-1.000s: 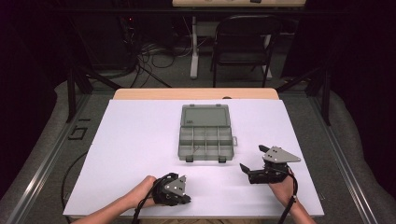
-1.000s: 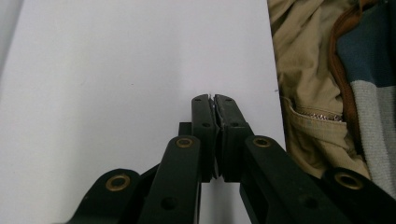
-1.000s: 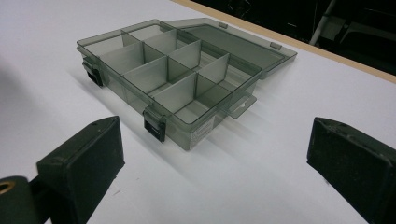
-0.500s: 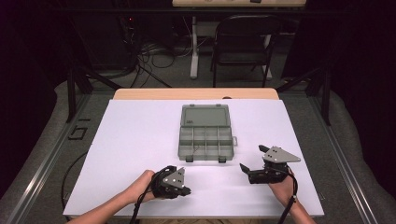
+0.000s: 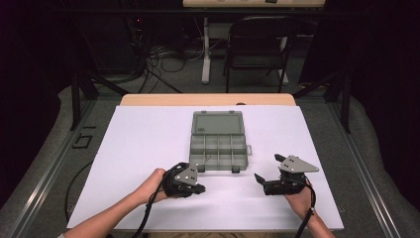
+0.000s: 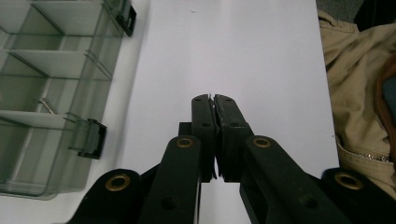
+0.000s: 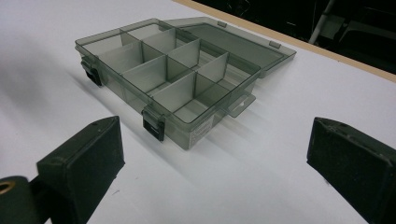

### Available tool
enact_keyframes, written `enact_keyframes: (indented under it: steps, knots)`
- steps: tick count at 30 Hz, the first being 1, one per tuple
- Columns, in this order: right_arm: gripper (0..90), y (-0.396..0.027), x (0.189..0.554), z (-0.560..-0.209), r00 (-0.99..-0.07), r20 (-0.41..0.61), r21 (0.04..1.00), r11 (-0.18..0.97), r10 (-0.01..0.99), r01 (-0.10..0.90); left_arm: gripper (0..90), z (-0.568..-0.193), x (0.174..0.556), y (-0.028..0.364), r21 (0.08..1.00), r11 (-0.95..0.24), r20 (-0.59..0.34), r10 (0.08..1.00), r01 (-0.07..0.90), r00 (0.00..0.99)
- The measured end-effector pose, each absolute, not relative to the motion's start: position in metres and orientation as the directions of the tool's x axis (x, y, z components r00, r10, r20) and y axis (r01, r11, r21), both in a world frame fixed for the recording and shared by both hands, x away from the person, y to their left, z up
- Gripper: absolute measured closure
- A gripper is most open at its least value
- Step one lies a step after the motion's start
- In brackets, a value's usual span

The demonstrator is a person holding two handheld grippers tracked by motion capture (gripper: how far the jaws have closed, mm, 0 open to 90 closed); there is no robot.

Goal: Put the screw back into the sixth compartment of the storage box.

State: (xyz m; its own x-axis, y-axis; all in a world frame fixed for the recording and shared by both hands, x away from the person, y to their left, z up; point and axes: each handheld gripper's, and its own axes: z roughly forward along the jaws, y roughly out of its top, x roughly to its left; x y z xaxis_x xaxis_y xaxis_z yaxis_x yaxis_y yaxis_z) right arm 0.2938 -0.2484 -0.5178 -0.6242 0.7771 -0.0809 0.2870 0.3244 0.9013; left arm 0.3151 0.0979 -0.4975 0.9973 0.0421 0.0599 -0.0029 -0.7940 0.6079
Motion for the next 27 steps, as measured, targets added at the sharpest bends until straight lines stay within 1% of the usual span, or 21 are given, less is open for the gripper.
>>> enact_keyframes:
  steps: [16, 27]
  knots:
    - [2.9, -0.249, 0.294, -0.518, -0.619, -0.076, 0.901, 0.32, 0.782, 0.293, 87.7, -0.471, 0.339, 0.088, 0.63, -0.777, 0.111, 0.08, -0.008, 0.991]
    - [3.0, -0.249, 0.294, -0.518, -0.619, -0.079, 0.9, 0.323, 0.781, 0.292, 87.7, -0.456, 0.36, 0.082, 0.646, -0.763, 0.13, 0.128, 0.014, 0.983]
